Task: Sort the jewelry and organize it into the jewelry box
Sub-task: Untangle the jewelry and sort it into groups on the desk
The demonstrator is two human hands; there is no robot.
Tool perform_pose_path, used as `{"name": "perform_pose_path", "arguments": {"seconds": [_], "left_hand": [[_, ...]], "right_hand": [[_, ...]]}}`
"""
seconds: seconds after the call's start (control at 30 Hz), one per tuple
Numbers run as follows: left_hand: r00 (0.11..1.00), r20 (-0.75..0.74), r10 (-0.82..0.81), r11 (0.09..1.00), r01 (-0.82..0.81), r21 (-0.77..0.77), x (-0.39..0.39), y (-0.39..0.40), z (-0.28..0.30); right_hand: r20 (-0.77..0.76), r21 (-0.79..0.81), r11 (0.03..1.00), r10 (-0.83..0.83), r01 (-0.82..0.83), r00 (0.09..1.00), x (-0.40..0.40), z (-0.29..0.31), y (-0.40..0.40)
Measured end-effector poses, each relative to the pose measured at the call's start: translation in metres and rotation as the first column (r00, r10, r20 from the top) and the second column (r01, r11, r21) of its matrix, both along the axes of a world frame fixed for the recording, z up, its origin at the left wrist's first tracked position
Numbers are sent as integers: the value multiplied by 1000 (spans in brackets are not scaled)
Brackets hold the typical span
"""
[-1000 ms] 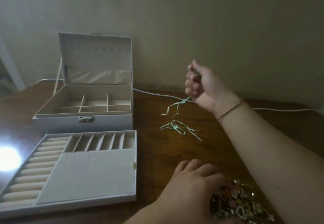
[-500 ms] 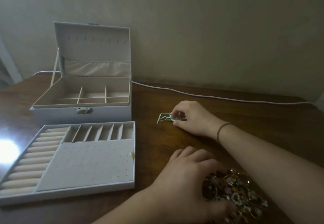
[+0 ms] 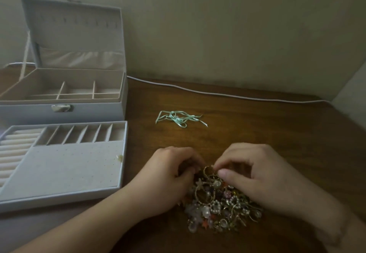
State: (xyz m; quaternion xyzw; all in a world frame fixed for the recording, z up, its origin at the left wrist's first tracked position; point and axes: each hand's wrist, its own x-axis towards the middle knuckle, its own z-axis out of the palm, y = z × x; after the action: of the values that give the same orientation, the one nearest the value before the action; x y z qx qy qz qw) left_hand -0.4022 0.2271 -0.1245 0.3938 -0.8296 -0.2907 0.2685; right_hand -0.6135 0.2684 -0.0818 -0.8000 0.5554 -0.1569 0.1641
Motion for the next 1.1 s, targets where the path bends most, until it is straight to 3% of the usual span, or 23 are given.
{"name": "perform_pose_path", "arguments": {"seconds": [0.17,0.37,0.43,0.53,0.83,1.0,1.1], "left_hand": [[1000,-11,-29,1000,29,-3,-1,1,1],[979,177,-105,986,126,-107,2,3,1],[973,203,-114,979,144,-141,2,3,0],[976,189,-112,978,142,-153,1,1,-2],[997,30,-75,988,79,-130,0,1,-1],[995,-94,-14,998,8,-55,2,3,2],[996,-87,-26,1000,25,-8,2,3,3]], "right_hand": [[-143,-36,999,6,-12,990,4,-10,-4],[-272,78,996,56,-37,961,-2,2,6],[-231,104,994,59,-36,971,-5,4,7],[-120,21,1000,9,-6,993,-6,0,1],[-146,12,999,53,-52,988,-6,-12,-7],[182,80,996,-39,25,983,-13,0,-2],[236,183,983,-39,-5,971,-14,1,-2]]}}
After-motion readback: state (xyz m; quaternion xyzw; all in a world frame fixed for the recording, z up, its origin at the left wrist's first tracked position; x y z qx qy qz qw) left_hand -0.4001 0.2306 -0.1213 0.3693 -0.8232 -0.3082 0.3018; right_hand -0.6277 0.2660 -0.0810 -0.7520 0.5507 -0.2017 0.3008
